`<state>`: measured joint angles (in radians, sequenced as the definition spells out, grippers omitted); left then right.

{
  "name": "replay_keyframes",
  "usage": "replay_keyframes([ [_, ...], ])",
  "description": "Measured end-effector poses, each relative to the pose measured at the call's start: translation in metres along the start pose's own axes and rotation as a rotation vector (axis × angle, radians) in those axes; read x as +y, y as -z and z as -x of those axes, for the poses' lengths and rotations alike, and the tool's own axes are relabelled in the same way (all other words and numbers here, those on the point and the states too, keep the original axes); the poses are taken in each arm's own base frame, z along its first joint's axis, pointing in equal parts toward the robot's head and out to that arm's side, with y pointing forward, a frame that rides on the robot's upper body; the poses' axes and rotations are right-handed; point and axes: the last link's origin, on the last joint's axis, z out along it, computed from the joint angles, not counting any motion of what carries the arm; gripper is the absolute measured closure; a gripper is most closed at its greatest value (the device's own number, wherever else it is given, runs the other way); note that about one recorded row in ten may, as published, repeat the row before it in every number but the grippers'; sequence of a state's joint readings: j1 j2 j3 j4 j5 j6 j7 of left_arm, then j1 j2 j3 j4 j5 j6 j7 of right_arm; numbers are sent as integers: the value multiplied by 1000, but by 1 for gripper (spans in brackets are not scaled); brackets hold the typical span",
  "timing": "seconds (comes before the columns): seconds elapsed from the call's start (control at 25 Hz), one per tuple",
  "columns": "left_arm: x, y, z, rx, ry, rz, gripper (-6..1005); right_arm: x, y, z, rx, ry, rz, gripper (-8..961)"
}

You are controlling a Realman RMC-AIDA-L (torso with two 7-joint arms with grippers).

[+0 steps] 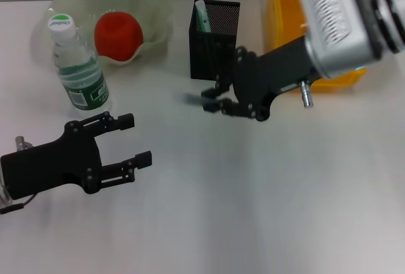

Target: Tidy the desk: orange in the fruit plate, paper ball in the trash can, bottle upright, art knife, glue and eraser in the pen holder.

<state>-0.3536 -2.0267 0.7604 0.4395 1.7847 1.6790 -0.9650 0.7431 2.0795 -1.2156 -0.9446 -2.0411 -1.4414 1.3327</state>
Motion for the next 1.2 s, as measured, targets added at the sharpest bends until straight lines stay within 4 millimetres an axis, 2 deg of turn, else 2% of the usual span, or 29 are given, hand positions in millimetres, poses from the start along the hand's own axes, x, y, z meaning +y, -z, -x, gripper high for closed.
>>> replay_keyframes([
  [0.24,2,-4,3,7,-20,-10,214,15,11,-16,-171,-64,-112,818],
  [0.4,6,-9,6,20,-36,-18,214,26,17,-30,-293,13,-256,819],
  [0.8,6,-13,5,28,-13,-13,214,34,15,-53,-282,289,-475,820],
  [1.2,5,-12,2,39,21,-14,214,37,10,-58,-242,513,-612,821],
])
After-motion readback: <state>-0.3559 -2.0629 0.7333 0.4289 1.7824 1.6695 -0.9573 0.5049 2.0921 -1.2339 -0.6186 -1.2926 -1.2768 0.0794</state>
